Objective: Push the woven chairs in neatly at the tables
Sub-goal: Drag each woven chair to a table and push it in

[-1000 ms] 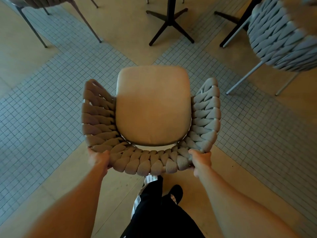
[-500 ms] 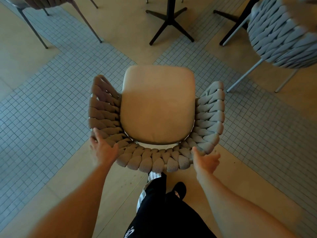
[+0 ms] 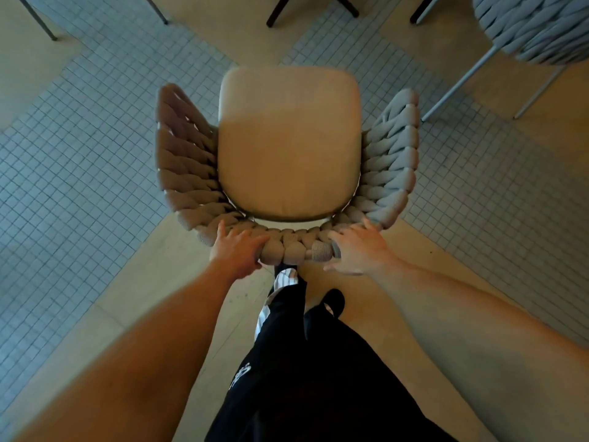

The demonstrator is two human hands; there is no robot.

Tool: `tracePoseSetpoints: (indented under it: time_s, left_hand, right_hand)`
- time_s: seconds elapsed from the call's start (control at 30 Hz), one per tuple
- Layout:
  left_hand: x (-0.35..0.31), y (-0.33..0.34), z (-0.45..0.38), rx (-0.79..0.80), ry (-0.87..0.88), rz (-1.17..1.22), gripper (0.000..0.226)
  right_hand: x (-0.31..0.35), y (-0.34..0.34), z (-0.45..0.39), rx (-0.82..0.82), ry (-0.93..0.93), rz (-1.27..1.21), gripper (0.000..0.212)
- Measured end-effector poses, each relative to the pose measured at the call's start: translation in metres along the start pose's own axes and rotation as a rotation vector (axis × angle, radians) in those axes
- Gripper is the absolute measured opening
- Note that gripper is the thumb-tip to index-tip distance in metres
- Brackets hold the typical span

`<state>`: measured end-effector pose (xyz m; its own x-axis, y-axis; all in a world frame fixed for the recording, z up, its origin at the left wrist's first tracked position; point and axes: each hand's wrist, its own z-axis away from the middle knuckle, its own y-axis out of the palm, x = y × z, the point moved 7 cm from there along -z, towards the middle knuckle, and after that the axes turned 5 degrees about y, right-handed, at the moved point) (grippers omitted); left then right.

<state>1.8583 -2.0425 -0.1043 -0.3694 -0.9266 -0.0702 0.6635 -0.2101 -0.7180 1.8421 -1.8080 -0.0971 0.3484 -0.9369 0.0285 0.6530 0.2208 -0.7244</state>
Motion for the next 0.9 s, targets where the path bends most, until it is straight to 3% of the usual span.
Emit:
tracePoseSetpoints:
  time_s: [0.07, 0.13, 0.5, 0.9]
  left_hand:
    - [0.000, -0.006, -0.001, -0.020, 0.008, -0.030, 0.044]
    - [0.001, -0.009, 0.000, -0.035, 0.005, -0.037, 0.036]
    - [0.017, -0.026, -0.026, -0.070, 0.014, -0.079, 0.025]
    - [0.038, -0.102, -0.097, -0.132, 0.060, -0.102, 0.027]
  right_hand:
    - [0.002, -0.001, 0.000, -0.030, -0.001, 0.050, 0.073]
    - [0.004, -0.004, 0.002, -0.048, -0.004, 0.064, 0.068]
    - [-0.003, -0.028, -0.007, -0.057, 0.031, 0.078, 0.067]
    - [-0.050, -0.089, -0.065, -0.092, 0.051, 0.095, 0.064]
